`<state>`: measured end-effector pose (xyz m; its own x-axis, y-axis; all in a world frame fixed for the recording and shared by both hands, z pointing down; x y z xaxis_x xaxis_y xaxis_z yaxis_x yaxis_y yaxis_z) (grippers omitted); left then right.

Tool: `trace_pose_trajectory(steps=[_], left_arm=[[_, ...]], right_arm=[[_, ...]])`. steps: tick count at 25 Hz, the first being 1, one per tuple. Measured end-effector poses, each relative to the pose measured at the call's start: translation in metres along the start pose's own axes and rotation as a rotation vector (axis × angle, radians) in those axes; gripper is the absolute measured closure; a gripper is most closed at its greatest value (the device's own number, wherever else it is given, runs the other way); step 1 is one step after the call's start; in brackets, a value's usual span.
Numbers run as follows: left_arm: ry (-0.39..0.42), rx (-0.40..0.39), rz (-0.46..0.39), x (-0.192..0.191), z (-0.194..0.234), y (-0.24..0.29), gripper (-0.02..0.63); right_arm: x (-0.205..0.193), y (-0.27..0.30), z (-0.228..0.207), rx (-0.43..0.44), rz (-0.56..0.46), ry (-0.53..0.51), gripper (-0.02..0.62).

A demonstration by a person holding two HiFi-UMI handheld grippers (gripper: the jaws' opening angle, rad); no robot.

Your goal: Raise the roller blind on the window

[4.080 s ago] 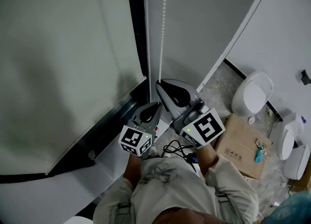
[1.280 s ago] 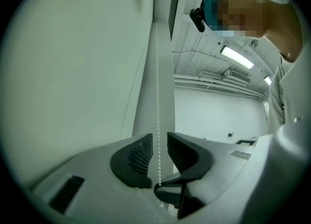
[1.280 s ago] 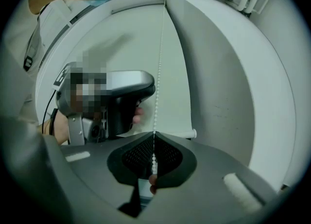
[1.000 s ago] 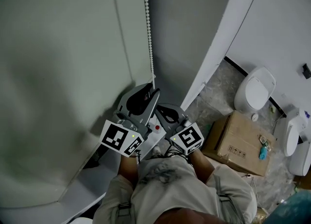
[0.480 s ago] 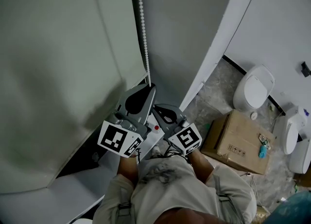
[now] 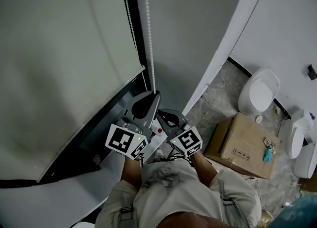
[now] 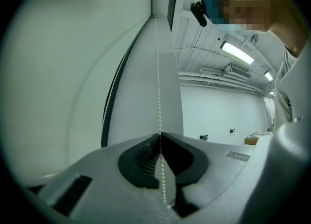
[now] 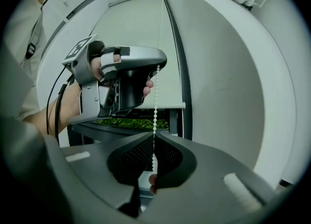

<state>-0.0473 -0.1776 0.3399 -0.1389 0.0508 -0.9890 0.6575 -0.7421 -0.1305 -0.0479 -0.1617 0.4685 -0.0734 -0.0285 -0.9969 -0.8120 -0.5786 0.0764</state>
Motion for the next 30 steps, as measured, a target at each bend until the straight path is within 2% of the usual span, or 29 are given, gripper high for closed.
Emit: trace_pose_trajectory(steps=[20, 30], left_arm=[[-0.091, 0.028, 0.116, -0.071, 0.003, -0.003, 0.588], [-0.127, 0.042, 0.144, -0.097, 0.001, -0.007, 0.588]], right_arm=[[-0.070, -0.003, 0.003, 0.013, 0.124, 0.062, 0.581], [-0.095, -0.005, 0.004, 0.023, 0.178, 0.074, 0.581]])
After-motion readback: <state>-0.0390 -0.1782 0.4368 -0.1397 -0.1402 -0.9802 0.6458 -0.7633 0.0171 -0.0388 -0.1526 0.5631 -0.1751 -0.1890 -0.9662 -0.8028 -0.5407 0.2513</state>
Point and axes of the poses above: the fingertips, and each gripper's own axes: y forward along the fingers, z to its left, x out of its top, the point moved 1 cm from there along -y, backward along the fingers, and after that the axes turned 2 degrees about -y, right-handed, at the moved point
